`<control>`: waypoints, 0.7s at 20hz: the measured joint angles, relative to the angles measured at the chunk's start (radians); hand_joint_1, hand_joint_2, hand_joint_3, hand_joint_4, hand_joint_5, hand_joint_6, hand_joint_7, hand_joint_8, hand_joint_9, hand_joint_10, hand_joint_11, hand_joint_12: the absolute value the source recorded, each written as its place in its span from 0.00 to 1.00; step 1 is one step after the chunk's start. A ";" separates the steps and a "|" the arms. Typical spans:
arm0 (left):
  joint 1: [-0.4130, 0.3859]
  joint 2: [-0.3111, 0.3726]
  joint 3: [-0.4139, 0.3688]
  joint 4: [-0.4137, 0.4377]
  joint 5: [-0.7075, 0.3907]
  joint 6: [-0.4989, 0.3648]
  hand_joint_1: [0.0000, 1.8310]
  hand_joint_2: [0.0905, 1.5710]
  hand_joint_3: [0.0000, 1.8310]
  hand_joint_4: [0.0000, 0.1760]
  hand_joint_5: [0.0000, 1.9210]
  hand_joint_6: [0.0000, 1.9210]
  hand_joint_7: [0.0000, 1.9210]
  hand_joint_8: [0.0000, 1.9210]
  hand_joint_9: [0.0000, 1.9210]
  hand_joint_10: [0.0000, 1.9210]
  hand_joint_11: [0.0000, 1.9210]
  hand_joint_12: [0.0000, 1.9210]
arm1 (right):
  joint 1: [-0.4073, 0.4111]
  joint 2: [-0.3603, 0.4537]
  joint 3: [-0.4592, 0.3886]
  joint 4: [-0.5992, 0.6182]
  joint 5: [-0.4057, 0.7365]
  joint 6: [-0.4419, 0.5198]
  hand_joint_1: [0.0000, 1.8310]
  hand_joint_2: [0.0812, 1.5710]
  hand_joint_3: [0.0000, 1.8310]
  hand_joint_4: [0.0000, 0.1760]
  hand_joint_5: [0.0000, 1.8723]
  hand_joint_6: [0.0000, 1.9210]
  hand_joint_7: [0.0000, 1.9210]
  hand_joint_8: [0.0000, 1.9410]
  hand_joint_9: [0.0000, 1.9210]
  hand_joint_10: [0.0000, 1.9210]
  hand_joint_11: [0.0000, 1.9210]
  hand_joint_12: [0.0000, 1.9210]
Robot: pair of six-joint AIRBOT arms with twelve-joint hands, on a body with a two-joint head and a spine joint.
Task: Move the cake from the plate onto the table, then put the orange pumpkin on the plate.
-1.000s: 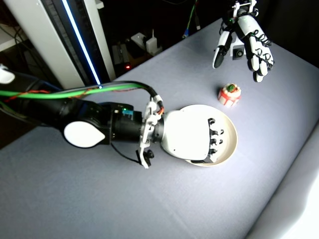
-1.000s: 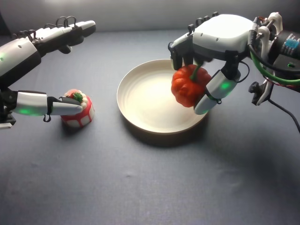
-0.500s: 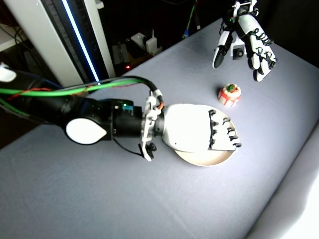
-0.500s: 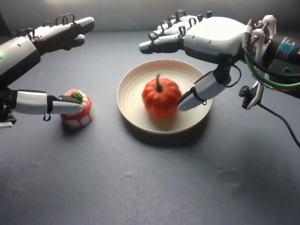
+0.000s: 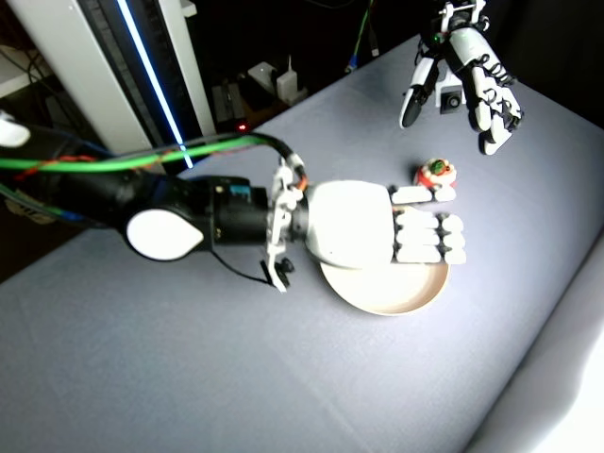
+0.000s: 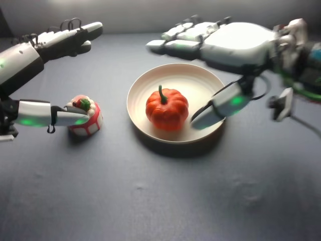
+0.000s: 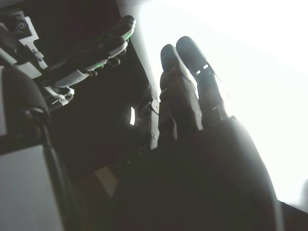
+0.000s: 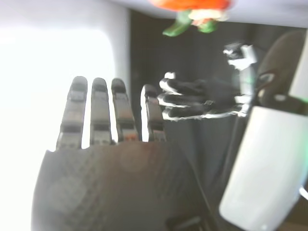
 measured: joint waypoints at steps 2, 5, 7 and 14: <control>0.021 0.018 -0.021 -0.017 0.005 0.000 0.56 0.57 0.00 0.56 0.04 0.00 0.10 0.00 0.19 0.00 0.00 0.58 | 0.000 0.087 -0.049 -0.008 -0.028 -0.007 0.31 0.48 0.03 0.66 0.00 0.00 0.00 0.00 0.00 0.00 0.00 0.00; 0.060 0.035 -0.035 -0.076 -0.016 0.000 0.58 0.59 0.00 0.57 0.04 0.00 0.07 0.00 0.18 0.00 0.00 0.60 | 0.001 0.171 -0.104 -0.005 -0.048 -0.042 0.34 0.45 0.00 0.88 0.04 0.00 0.02 0.01 0.03 0.00 0.01 0.10; 0.103 0.052 -0.048 -0.088 -0.026 0.000 0.57 0.58 0.00 0.67 0.05 0.00 0.06 0.00 0.18 0.00 0.00 0.62 | 0.001 0.209 -0.144 -0.006 -0.065 -0.069 0.37 0.46 0.00 0.70 0.08 0.00 0.04 0.00 0.04 0.00 0.00 0.14; 0.322 0.119 -0.099 -0.298 -0.130 0.000 0.61 0.58 0.00 0.89 0.06 0.00 0.09 0.00 0.19 0.00 0.00 0.58 | 0.008 0.341 -0.237 0.053 -0.103 -0.200 0.48 0.51 0.01 0.43 0.11 0.00 0.09 0.00 0.10 0.00 0.00 0.25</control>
